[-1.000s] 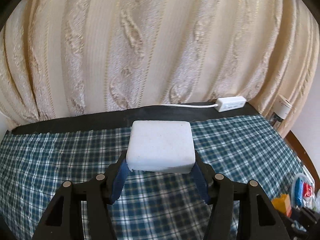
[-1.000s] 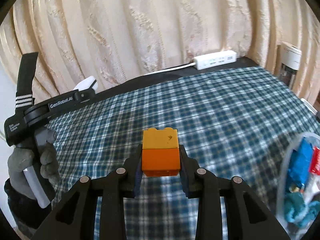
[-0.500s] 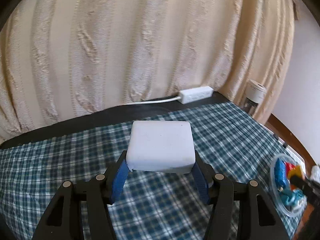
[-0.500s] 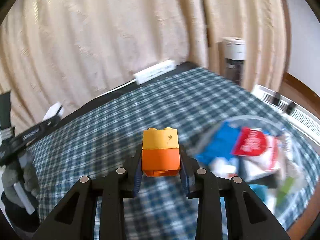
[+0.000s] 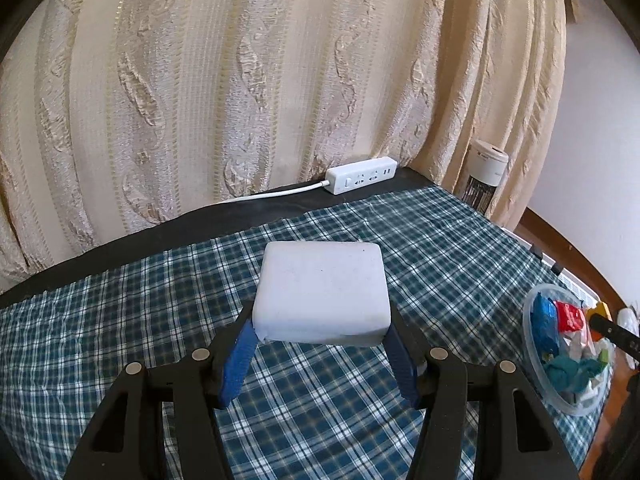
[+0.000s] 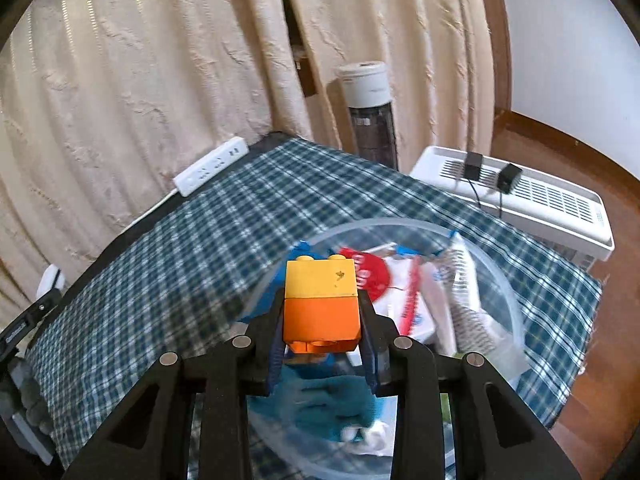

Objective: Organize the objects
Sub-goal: 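Carry the white block and orange brick over the bowl, then lower the orange brick into the bowl and open the right gripper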

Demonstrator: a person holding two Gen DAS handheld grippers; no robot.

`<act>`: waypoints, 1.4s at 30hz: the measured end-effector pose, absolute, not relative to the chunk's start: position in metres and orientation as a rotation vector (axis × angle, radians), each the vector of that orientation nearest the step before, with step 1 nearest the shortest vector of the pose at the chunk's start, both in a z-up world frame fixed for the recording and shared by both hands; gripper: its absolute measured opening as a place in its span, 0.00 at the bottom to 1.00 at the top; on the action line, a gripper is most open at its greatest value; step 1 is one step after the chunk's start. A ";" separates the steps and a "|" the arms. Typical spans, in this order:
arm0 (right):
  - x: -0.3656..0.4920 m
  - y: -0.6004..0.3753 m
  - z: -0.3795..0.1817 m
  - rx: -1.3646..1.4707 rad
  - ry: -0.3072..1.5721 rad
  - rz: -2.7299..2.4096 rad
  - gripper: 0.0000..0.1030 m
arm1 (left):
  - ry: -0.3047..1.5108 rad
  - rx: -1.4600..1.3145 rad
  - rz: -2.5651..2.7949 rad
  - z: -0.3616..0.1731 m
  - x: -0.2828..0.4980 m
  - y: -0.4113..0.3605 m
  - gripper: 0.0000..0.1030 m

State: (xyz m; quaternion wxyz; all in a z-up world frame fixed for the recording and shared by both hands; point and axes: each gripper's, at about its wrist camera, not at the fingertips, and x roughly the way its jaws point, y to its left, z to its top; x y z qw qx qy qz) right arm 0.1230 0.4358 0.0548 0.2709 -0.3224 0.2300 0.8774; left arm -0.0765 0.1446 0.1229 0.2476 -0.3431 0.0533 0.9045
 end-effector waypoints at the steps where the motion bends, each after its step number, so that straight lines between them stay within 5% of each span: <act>1: 0.125 0.438 0.053 -0.874 0.621 2.355 0.32 | 0.148 -0.936 2.464 0.123 -0.076 0.145 0.61; 42: 0.200 0.467 0.061 -0.738 0.626 2.286 0.41 | 0.170 -0.932 2.317 0.116 -0.051 0.179 0.61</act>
